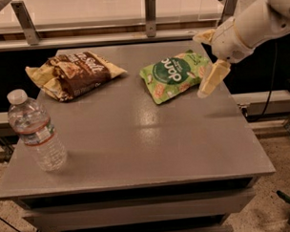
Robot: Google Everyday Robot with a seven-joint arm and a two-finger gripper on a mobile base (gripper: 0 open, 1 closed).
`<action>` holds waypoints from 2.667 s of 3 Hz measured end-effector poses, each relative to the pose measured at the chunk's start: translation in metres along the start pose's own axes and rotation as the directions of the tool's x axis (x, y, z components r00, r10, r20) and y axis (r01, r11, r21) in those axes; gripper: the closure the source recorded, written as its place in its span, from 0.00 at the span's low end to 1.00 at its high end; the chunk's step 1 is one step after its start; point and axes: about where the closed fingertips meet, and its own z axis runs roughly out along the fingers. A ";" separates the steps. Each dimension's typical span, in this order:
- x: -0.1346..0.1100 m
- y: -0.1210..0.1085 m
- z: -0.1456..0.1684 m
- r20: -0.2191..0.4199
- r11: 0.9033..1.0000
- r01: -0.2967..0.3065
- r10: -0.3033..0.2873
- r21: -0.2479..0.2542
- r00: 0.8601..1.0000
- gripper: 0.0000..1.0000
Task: Move green rice chip bag near water bottle
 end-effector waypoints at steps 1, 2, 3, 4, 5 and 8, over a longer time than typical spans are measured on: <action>-0.007 -0.016 0.024 0.036 0.999 0.052 -0.052 0.005 0.998 0.00; -0.009 -0.031 0.049 0.009 0.996 0.088 -0.088 0.017 0.996 0.00; 0.004 -0.035 0.074 -0.060 0.996 0.090 -0.090 0.007 0.994 0.19; 0.013 -0.035 0.087 -0.102 0.996 0.088 -0.088 -0.002 0.991 0.41; 0.010 -0.038 0.082 -0.102 0.996 0.088 -0.088 -0.002 0.991 0.65; -0.063 0.004 0.024 -0.097 0.955 0.284 -0.276 0.080 0.956 1.00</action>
Offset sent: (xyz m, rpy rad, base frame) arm 0.0737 0.0384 -0.0308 -0.0784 -0.1013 0.0626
